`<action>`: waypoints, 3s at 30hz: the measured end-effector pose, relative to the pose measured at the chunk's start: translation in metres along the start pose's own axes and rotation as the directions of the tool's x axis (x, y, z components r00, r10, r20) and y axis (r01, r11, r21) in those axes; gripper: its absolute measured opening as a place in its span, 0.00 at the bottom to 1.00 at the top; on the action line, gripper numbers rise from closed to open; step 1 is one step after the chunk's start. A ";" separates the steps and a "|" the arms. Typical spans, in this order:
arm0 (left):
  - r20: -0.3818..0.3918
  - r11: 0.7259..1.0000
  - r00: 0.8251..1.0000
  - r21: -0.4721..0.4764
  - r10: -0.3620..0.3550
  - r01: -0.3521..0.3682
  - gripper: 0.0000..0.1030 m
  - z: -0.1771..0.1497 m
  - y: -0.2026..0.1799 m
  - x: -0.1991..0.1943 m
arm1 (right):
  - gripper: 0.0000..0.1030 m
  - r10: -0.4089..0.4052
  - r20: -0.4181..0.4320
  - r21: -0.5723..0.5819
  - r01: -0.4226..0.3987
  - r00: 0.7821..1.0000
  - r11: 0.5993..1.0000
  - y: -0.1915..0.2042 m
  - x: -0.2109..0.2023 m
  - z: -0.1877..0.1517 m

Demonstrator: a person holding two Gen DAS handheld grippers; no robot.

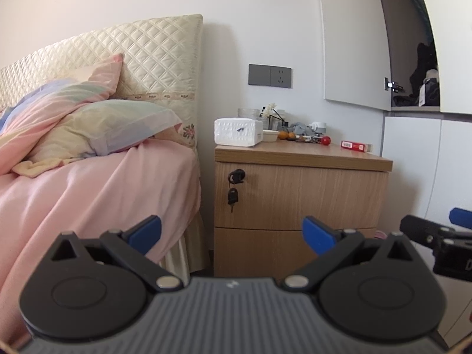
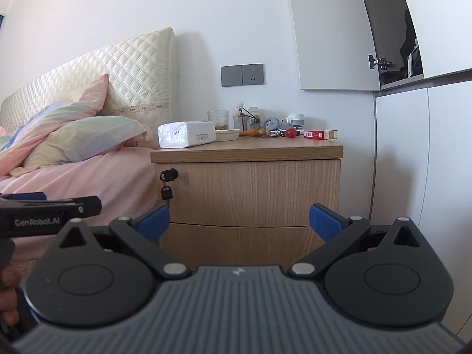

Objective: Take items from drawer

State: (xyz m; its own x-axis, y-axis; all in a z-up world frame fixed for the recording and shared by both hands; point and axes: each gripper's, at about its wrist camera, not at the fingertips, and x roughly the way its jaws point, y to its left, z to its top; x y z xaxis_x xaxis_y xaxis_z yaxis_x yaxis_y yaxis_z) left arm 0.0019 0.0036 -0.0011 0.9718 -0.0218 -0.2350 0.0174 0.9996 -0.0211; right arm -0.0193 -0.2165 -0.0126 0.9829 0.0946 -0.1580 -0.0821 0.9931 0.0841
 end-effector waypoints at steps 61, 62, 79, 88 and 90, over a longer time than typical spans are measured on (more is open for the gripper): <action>-0.008 1.000 1.000 0.019 -0.018 0.018 1.00 -0.003 -0.009 -0.002 | 1.00 -0.031 0.057 0.045 0.029 0.998 0.999 -0.014 -0.009 0.001; -0.008 1.000 1.000 0.019 -0.018 0.018 1.00 -0.003 -0.009 -0.003 | 1.00 -0.030 0.058 0.044 0.027 0.998 0.999 -0.014 -0.009 0.001; -0.003 0.999 0.999 0.037 -0.037 0.037 1.00 -0.003 -0.013 -0.004 | 1.00 -0.032 0.072 0.053 0.028 0.997 0.998 -0.018 -0.013 -0.001; 0.013 0.998 0.999 0.041 -0.050 0.050 1.00 -0.001 -0.013 -0.006 | 1.00 -0.008 0.116 0.065 0.000 0.993 0.998 -0.029 -0.019 0.000; 0.016 0.998 0.998 0.046 -0.053 0.052 1.00 -0.001 -0.014 -0.007 | 1.00 -0.012 0.127 0.061 0.004 0.992 0.998 -0.031 -0.021 0.001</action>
State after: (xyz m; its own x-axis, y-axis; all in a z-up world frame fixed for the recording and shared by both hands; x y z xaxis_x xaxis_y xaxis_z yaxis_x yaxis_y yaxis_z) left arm -0.0048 -0.0102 -0.0001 0.9731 -0.0745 -0.2179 0.0789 0.9968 0.0112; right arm -0.0372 -0.2491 -0.0108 0.9968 0.0730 -0.0327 -0.0675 0.9873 0.1437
